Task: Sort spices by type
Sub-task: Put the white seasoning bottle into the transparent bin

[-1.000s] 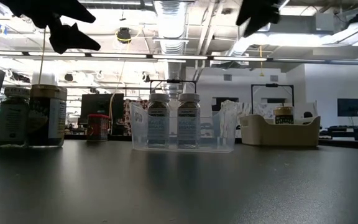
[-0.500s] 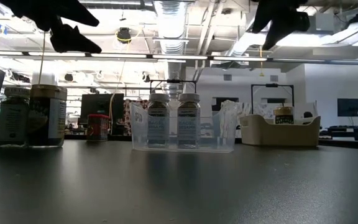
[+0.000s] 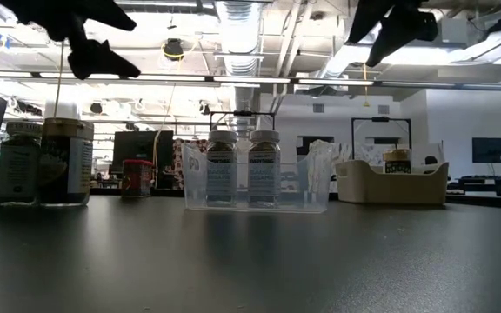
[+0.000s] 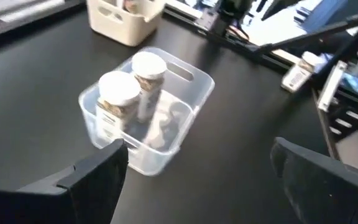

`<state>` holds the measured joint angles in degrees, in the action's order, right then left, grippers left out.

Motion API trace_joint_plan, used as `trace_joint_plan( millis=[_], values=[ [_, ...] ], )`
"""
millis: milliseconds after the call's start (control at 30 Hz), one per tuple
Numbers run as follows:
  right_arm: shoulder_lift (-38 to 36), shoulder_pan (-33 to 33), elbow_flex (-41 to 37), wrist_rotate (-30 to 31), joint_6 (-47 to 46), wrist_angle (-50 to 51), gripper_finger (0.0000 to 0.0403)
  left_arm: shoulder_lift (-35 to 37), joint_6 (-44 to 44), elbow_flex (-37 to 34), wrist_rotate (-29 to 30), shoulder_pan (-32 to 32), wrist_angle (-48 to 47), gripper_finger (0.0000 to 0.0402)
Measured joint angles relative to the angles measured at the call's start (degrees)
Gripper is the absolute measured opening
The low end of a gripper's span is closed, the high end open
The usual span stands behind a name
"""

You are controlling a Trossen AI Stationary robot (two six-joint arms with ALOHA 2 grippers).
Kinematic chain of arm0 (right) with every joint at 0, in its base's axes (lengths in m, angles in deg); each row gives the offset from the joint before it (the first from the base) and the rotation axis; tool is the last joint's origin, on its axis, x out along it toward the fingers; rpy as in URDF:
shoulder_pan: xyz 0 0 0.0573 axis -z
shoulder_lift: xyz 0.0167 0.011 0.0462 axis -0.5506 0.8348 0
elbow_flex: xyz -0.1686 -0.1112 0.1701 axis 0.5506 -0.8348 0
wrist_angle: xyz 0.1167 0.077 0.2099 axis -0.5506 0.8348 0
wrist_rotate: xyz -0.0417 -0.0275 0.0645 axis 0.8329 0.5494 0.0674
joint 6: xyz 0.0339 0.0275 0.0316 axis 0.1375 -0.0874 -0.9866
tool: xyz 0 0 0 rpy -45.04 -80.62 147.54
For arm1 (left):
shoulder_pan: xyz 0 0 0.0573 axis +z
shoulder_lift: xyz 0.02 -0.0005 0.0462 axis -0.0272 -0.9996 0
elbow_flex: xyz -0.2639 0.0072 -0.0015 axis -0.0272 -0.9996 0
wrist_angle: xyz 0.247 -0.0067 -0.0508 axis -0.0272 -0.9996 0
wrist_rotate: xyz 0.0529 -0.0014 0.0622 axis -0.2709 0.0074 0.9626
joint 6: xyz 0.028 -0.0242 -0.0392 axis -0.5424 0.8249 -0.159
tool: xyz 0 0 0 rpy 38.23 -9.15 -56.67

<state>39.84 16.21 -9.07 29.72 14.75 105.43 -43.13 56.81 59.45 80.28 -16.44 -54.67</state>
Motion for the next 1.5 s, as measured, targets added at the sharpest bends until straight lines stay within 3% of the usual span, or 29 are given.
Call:
trace_joint_plan(
  millis=[233, 567, 700, 933, 1167, 1500],
  values=[
    [1.47, -0.08, 0.02, -0.61, -4.68, 3.47, 0.0281, -0.09, -0.80, 0.00, 0.50, 2.02, 1.01, 0.0378],
    [1.51, -7.51, 0.02, -16.44, -17.64, 22.37, 0.0281, -0.05, -0.77, 0.00, 0.37, 2.08, 0.97, 0.0378],
    [1.51, -11.86, 0.02, -17.20, -20.35, 23.71, 0.0281, -0.05, -0.79, 0.00, 0.37, 2.08, 0.96, 0.0378],
    [1.51, -18.54, 0.02, -21.70, -19.78, 23.42, 0.0281, -0.06, -0.24, 0.00, 0.35, 2.08, -0.66, 0.0378],
    [1.51, -27.60, 0.02, -24.42, -9.81, 23.01, 0.0281, -0.05, -0.98, 0.00, 0.37, 2.08, -1.08, 0.0378],
    [2.00, -40.00, 0.04, -22.79, -11.08, 20.59, 0.0281, -0.05, -0.68, 0.00, 0.37, 2.08, -1.09, 0.0378]
  ],
)
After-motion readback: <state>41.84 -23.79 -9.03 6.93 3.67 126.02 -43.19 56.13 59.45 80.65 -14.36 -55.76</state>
